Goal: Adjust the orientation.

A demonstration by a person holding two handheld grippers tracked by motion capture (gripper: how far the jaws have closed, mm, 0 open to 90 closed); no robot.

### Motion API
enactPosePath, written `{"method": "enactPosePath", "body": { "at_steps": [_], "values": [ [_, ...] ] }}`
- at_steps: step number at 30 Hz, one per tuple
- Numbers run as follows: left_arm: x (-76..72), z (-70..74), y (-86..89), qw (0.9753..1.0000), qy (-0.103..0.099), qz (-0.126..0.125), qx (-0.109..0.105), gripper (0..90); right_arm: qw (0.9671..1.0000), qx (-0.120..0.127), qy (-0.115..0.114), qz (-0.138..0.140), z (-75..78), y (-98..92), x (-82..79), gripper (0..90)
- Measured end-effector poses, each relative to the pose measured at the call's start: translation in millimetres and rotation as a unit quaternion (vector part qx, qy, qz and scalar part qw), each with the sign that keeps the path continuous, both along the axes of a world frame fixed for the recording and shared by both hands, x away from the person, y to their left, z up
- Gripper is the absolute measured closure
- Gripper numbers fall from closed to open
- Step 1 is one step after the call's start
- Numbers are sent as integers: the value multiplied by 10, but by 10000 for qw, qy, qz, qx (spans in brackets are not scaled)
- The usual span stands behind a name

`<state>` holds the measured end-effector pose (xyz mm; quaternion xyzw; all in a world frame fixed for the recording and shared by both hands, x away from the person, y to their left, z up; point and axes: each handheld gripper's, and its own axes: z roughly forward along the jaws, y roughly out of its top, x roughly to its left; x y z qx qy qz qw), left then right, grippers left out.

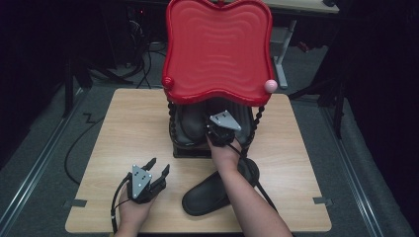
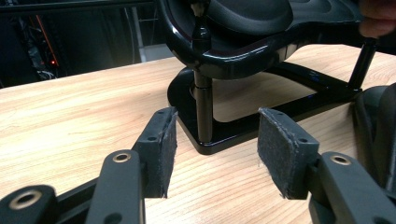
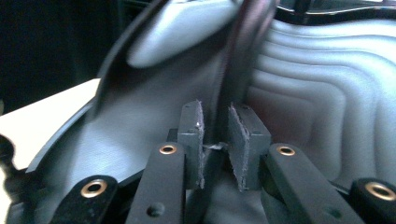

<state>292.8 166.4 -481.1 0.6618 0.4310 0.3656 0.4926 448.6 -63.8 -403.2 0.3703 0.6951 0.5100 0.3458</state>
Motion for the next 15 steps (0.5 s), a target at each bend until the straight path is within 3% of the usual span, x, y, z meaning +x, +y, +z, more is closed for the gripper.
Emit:
{"method": "enactPosePath", "body": {
  "at_steps": [4,15],
  "values": [
    [-2,-2,-1,10000,-4,-10,21,474,9999,-61,-23,-127,25,1,71,837],
    [-4,-11,-27,9999,7,-71,73,474,9989,-238,-228,-330,23,12,85,830]
  ]
}}
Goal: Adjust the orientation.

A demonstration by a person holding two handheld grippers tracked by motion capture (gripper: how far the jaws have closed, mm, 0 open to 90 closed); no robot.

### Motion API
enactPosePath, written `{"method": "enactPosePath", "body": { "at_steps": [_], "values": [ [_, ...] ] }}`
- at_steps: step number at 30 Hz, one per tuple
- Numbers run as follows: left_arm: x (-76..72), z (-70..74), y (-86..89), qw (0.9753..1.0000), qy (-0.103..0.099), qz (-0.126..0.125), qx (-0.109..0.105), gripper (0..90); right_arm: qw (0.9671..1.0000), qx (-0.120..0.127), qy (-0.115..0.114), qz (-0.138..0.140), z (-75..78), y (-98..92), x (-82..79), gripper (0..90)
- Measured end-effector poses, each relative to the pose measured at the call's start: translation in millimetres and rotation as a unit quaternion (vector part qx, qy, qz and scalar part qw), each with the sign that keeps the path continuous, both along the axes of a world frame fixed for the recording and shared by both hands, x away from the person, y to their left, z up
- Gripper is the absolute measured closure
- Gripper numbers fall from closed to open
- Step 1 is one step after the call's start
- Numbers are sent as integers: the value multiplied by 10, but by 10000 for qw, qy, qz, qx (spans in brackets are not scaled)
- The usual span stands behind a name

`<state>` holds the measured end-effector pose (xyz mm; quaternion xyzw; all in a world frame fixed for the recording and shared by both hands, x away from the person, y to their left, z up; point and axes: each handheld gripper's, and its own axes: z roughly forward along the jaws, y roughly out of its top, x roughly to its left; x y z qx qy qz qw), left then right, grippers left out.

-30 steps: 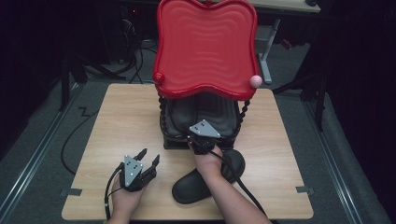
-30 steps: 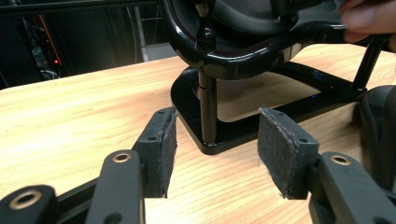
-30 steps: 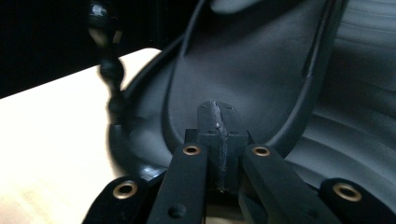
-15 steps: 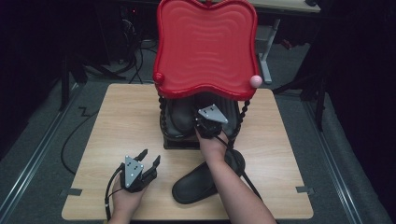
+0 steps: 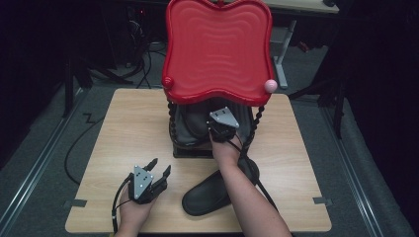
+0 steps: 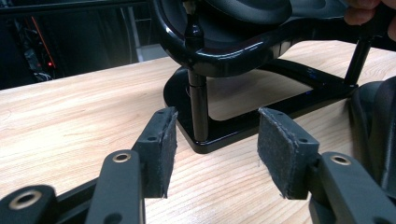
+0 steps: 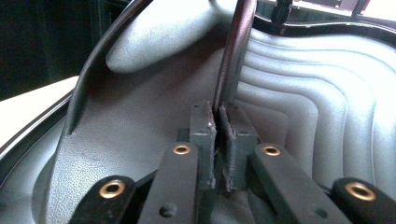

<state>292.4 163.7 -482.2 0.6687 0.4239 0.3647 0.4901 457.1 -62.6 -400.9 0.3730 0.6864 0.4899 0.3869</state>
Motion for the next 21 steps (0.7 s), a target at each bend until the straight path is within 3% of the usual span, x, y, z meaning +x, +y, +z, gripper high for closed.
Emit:
{"method": "enactPosePath", "body": {
  "at_steps": [2,6,10,12,13,14,15,21],
  "values": [
    [2,-3,-3,10000,5,-9,12,474,9999,107,97,87,13,-16,-7,742],
    [0,-10,-10,10000,-13,-49,0,474,9993,283,122,194,37,-89,-121,685],
    [6,-23,-8,9997,86,-167,-134,490,9982,398,232,371,6,-210,-360,620],
    [5,-37,-34,9997,116,-215,-98,518,9978,372,297,457,-9,-301,-492,601],
    [3,-44,-53,9996,111,-244,-78,528,9970,410,375,533,-27,-388,-598,590],
    [4,-61,-107,9992,68,-250,-302,527,9968,393,418,561,-46,-462,-693,585],
    [0,-58,-94,9995,103,-295,-29,528,9967,355,454,571,-68,-547,-791,585],
    [5,-90,-198,9991,125,-369,137,539,9960,123,801,374,-335,-1174,-1284,585]
  ]
}}
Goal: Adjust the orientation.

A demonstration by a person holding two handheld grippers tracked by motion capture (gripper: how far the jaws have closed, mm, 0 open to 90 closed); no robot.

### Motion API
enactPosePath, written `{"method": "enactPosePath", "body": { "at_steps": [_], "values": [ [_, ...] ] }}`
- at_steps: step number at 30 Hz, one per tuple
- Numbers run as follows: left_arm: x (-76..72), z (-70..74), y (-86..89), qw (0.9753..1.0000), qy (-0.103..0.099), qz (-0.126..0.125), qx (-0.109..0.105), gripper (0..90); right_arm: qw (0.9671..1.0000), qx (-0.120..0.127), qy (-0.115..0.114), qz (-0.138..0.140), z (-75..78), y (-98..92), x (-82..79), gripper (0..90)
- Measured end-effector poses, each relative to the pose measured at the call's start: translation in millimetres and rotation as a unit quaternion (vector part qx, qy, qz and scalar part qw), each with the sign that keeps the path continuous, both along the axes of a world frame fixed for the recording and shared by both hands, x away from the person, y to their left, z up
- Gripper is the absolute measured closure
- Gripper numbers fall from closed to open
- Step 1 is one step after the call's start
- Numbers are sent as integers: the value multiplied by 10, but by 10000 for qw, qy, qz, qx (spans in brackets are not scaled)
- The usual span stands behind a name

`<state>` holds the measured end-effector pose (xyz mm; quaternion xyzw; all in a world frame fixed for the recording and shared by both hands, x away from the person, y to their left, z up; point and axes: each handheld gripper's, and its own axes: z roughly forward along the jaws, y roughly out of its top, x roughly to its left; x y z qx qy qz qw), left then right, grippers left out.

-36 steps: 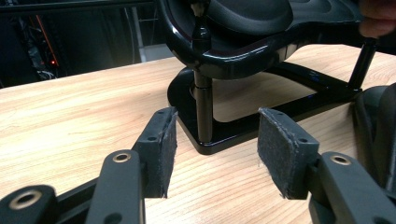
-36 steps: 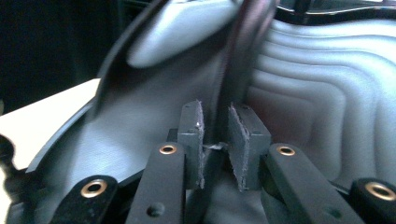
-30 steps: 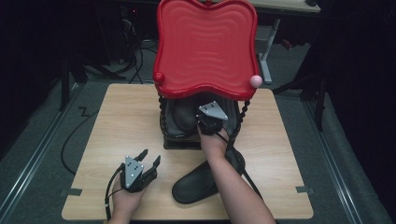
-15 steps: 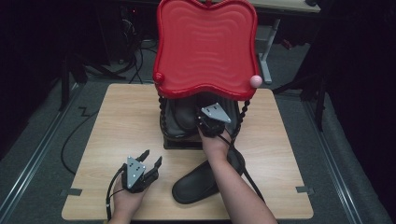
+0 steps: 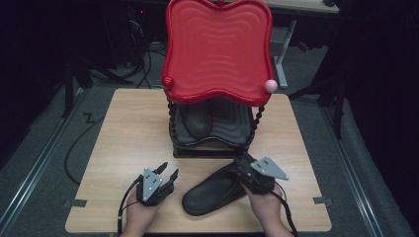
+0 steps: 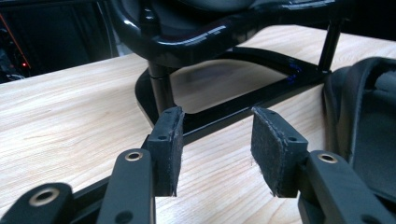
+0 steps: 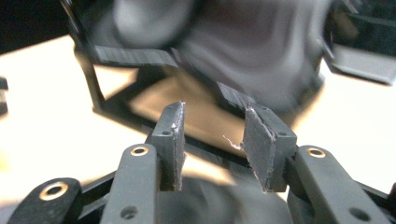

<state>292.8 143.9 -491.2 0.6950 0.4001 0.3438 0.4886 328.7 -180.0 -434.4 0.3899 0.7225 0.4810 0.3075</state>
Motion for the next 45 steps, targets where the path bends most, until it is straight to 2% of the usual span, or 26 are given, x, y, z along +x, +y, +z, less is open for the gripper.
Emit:
{"method": "enactPosePath", "body": {
  "at_steps": [4,7,8,9,10,12,16,23,26,29,31,33,34,36,38,40,41,44,45],
  "values": [
    [53,-28,-90,9995,281,-165,-24,545,9987,-115,369,-325,-250,-384,-185,600],
    [97,-36,-185,9981,497,-318,190,595,9962,-30,668,-554,-365,-612,-192,622],
    [112,-45,-233,9972,575,-347,336,611,9954,-35,727,-619,-389,-647,-180,624],
    [127,-63,-302,9947,729,-421,590,614,9943,-42,803,-697,-421,-694,-158,624],
    [125,-77,-342,9932,790,-486,698,617,9928,18,928,-764,-461,-744,-134,623],
    [111,-97,-396,9915,850,-612,777,623,9919,-62,976,-808,-496,-763,-125,623],
    [79,-122,-453,9877,960,-872,875,630,9913,-59,1023,-821,-519,-760,-130,614],
    [-8,-124,-520,9852,1095,-1106,718,645,9930,-98,998,-631,-437,-715,-147,599],
    [-80,-113,-621,9827,1069,-1315,745,648,9930,-274,974,-612,-440,-744,-188,599],
    [-142,-105,-739,9792,1049,-1545,791,652,9909,-203,1132,-698,-513,-821,-190,600],
    [-170,-98,-814,9775,1031,-1651,809,651,9902,-264,1154,-744,-550,-844,-167,601],
    [-183,-80,-867,9788,922,-1628,836,635,9887,-259,1234,-814,-582,-866,-148,604],
    [-179,-62,-877,9800,886,-1601,778,623,9880,-245,1269,-840,-591,-874,-147,605],
    [-159,-13,-887,9834,809,-1554,470,622,9875,-286,1296,-845,-608,-889,-151,608],
    [-132,17,-918,9845,763,-1564,203,598,9870,-323,1326,-848,-619,-890,-165,612],
    [-85,31,-991,9831,768,-1660,-10,546,9863,-326,1370,-861,-632,-885,-176,615],
    [-68,27,-1024,9826,770,-1691,-21,534,9861,-341,1383,-857,-639,-880,-184,616],
    [-9,-12,-1155,9800,843,-1797,107,533,9860,-376,1399,-823,-647,-867,-210,620],
    [4,-26,-1190,9790,879,-1826,204,586,9860,-380,1399,-826,-649,-864,-218,621]
  ]
}}
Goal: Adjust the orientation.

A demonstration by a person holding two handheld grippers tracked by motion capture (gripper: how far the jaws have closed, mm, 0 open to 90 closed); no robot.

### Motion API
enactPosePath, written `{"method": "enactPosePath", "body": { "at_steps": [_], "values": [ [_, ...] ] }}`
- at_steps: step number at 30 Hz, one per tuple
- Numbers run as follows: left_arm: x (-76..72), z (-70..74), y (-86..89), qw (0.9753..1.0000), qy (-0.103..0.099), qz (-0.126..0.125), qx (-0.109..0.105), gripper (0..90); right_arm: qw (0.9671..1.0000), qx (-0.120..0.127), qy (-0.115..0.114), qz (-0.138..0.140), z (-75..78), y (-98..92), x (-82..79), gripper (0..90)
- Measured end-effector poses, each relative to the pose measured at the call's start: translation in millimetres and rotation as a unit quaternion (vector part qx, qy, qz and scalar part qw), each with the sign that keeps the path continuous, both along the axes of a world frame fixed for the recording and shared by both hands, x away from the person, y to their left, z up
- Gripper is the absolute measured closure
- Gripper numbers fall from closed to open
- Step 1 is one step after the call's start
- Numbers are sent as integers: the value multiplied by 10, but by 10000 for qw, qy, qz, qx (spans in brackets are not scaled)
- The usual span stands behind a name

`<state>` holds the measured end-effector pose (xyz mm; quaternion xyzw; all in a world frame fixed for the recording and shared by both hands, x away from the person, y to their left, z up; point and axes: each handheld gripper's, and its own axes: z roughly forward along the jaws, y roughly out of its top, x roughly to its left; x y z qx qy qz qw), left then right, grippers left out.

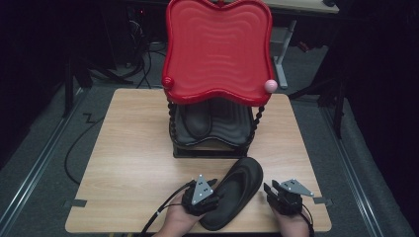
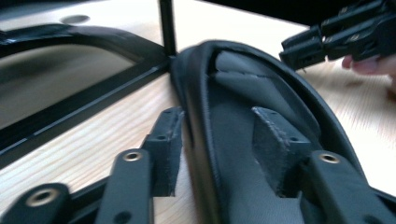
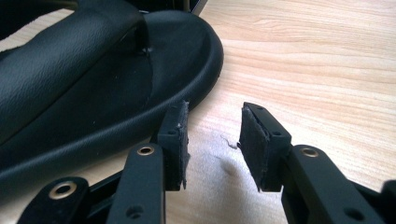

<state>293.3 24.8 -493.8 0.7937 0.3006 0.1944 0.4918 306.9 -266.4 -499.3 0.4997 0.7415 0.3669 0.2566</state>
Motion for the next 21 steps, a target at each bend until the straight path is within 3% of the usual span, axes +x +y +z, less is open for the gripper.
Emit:
{"method": "enactPosePath", "body": {
  "at_steps": [3,7,14,21],
  "values": [
    [12,-24,-45,9997,-78,101,209,676,10000,6,30,22,-11,-5,-26,624],
    [36,-7,2,9997,-1,203,93,810,9999,28,112,62,-25,10,-38,644],
    [-27,-9,23,9995,-57,260,142,825,9994,-83,228,239,-65,134,-9,672],
    [-170,-6,168,9993,-40,321,171,820,9985,-82,242,476,-60,260,40,671]
  ]
}}
